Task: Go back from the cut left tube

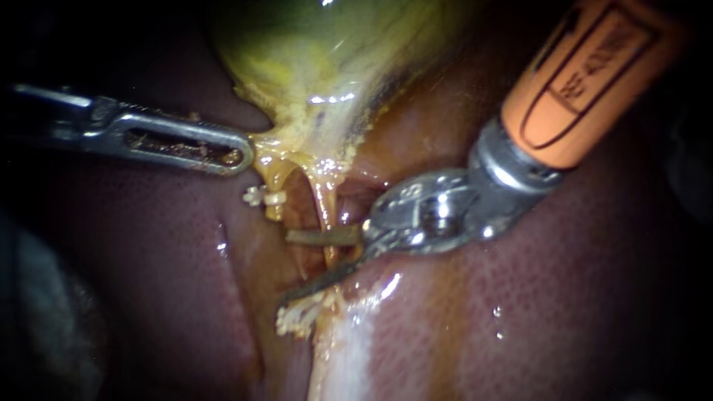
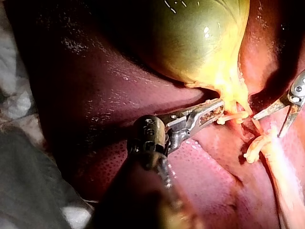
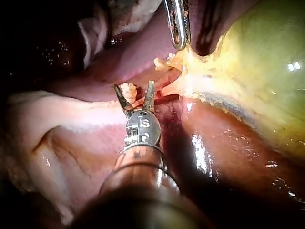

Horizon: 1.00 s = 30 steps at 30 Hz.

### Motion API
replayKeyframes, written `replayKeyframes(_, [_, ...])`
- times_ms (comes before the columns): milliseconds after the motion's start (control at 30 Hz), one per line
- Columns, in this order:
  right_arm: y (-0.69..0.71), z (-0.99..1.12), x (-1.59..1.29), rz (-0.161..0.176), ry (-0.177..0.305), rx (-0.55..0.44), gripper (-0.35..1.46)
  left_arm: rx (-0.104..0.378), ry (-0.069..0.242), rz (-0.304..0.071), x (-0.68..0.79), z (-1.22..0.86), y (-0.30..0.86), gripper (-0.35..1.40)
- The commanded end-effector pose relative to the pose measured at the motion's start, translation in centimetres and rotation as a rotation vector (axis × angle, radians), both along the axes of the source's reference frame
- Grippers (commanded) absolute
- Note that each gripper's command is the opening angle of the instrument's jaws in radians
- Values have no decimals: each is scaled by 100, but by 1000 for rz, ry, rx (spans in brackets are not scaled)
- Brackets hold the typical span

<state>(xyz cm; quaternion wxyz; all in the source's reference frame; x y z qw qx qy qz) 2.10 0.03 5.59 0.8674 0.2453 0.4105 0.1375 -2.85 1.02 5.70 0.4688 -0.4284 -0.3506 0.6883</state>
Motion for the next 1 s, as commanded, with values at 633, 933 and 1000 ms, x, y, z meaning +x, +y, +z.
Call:
replayKeyframes(633, [22, -6, -117, -21, -88, -136, 145, -3, 1, 0, 0, 5, -2, -35])
replayKeyframes(933, [30, -8, -133, -11, -94, -137, 145, -13, 7, -6, -8, 17, -8, -35])
replayKeyframes(1000, [31, -10, -134, -12, -93, -140, 145, -14, 6, -4, -12, 23, -11, -35])
